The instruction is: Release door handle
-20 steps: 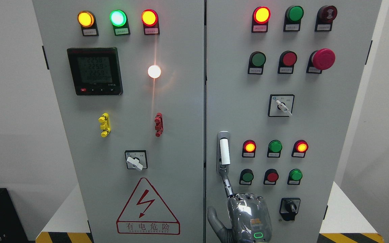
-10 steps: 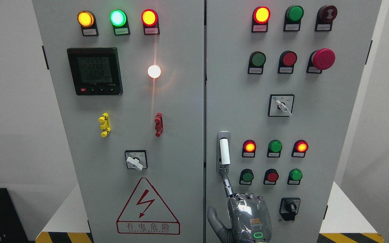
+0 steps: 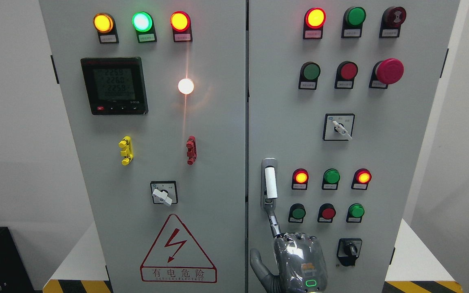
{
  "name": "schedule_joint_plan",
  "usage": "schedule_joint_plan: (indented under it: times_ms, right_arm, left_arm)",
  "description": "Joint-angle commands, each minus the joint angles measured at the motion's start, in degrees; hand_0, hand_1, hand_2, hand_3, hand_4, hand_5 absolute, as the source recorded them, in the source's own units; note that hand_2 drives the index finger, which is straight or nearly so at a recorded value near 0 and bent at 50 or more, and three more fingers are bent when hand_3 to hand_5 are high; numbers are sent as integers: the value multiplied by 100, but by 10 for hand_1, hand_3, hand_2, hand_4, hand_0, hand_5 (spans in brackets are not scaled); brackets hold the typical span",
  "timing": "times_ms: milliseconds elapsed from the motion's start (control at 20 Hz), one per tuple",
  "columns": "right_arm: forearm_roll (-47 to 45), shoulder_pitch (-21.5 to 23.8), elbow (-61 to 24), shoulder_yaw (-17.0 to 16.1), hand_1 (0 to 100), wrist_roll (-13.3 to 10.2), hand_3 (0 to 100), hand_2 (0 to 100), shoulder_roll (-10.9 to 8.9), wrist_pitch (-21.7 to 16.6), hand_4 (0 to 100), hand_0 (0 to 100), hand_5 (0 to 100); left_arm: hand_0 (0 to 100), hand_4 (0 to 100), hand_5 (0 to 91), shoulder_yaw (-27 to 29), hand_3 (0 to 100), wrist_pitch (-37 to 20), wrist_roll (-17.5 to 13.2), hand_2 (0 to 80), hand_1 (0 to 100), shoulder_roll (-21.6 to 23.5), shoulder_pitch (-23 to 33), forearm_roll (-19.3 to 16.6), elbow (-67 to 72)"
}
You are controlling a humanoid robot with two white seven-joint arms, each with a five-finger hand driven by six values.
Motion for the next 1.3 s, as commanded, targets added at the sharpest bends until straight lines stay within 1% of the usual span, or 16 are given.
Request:
schedule_joint_plan:
  times_ms: [0,250,551,1051,1252]
  right_arm:
    - [0,-14,-215,12,311,-6,1000,19,-1,-3,1000,527,1000]
    - [0,-14,-242,12,311,-6,1000,23,-1,-3,1000,527,1000]
    - [0,-14,-259,12,311,-15,1000,85,-1,-3,1000,527,1000]
    - [0,-23,-294,12,312,-15,1000,116,-1,-3,1000,527,1000]
    - [0,-23,-330,12,312,-15,1000,149,-1,-3,1000,527,1000]
  left_arm:
    - [120,0,0,1,0,2,0,0,556,0,114,0,0]
    - [120,0,0,1,0,2,0,0,556,0,114,0,0]
    - [120,0,0,1,0,2,0,0,556,0,114,0,0]
    - [120,0,0,1,0,2,0,0,556,0,114,0,0]
    - [120,0,0,1,0,2,0,0,556,0,114,0,0]
